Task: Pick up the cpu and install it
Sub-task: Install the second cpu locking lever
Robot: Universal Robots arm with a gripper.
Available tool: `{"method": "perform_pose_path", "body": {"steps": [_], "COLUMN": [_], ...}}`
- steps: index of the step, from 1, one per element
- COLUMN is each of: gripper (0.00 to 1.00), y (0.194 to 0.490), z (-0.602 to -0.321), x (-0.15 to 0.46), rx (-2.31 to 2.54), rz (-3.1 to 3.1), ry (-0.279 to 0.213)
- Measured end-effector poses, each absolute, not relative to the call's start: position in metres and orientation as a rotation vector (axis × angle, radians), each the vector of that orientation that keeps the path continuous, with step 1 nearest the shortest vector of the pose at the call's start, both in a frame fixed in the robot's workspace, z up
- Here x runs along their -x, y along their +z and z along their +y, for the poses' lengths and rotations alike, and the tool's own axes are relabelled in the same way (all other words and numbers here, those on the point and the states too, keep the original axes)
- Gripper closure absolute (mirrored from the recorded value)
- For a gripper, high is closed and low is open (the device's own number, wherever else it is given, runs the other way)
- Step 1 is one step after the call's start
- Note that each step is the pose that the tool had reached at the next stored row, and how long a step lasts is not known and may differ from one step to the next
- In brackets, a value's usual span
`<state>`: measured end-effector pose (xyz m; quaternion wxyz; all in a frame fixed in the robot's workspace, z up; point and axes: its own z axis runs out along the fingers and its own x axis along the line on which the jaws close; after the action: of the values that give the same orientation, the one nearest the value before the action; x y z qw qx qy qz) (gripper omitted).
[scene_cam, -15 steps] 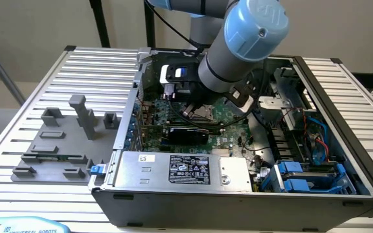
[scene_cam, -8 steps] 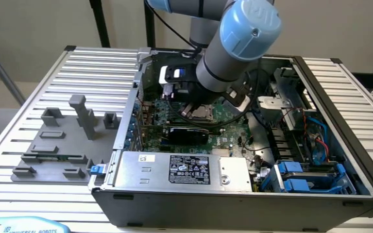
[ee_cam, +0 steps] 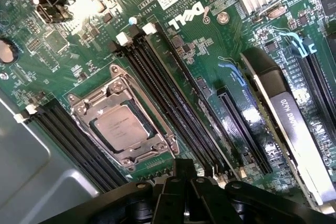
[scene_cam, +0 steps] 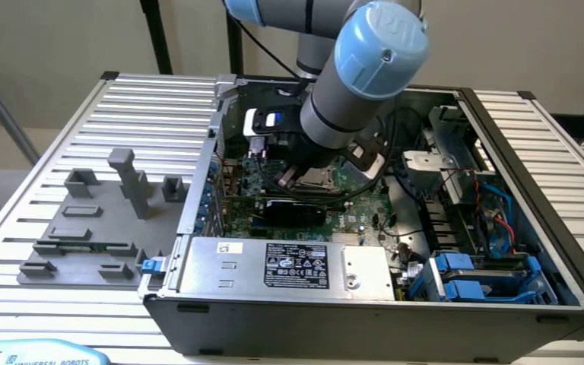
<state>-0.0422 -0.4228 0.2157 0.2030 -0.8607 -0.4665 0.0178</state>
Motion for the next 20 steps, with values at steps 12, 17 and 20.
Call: {"method": "perform_pose_path", "body": {"steps": [12, 17, 20], "gripper": [0.89, 0.89, 0.89], "y": [0.202, 0.199, 0.198], "z": [-0.414, -0.412, -0.412], "x": [0.043, 0.043, 0.043], "rx": [2.407, 2.412, 2.413], "rz": [-1.314, -1.323, -1.329], "ry": [0.060, 0.067, 0.072]}}
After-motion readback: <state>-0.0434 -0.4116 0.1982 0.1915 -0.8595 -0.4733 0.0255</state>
